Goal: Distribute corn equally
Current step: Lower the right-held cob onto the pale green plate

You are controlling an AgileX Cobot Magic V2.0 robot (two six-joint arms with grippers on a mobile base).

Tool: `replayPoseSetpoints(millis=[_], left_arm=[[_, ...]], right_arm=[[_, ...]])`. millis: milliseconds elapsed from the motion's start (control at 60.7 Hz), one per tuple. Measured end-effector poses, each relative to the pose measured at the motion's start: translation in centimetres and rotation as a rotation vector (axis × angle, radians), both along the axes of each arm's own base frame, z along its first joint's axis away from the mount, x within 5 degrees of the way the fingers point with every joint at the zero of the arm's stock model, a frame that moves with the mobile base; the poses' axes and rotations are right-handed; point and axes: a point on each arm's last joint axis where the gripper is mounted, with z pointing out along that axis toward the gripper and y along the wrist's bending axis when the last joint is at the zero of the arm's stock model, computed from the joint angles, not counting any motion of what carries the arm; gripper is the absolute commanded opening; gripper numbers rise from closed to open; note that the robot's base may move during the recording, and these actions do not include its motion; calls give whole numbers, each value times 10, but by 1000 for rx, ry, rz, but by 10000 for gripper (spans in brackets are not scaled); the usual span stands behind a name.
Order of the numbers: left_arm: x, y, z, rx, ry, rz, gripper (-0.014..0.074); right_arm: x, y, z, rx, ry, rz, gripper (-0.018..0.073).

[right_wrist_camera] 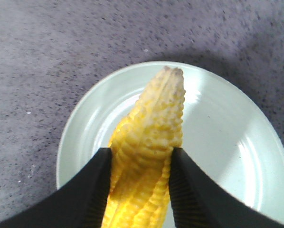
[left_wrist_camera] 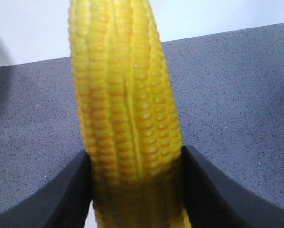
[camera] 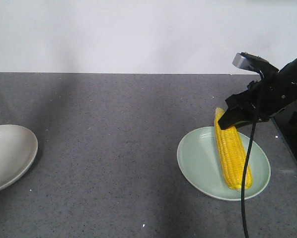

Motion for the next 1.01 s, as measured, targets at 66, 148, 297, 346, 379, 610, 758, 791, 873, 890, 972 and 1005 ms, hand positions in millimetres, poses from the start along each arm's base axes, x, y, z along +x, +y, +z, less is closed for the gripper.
replayPoseSetpoints(millis=[66,148,297,346,379,610,758,791,873,890,972,1005], left_arm=[[0,0,0,0,0,0,149],[0,0,0,0,0,0,149],[0,0,0,0,0,0,149],[0,0,0,0,-1,0,149],[0,0,0,0,-1,0,149],[0,0,0,0,-1,0,149],[0,0,0,0,-1,0,149],[0,0,0,0,-1,0,149],[0,0,0,0,-1,0,149],[0,0,0,0,-1,0,149],[0,0,0,0,-1,0,149],[0,0,0,0,-1,0,149]], right_arm=[[3,-1,-6,-6,22,-14,118],[5,-2,-12,-18,42,-25,121],[7,-4,-19,-31,78,-54,139],[7,-4,-20,-32,84,-61,152],[7,-4,-20,-33,86,-65,167],[7,-4,-20,-33,85,-64,342],[7,-4,-20,-37,73,-43,484],[7,-4,-20,-38,72,-41,513],[7,-4,-20,-39,70,-37,558],[7,-4,-20,-39,70,-37,564],[7,-4,-18,-39,66,-36,575],[6,-4,-17,-39,61,-35,574]])
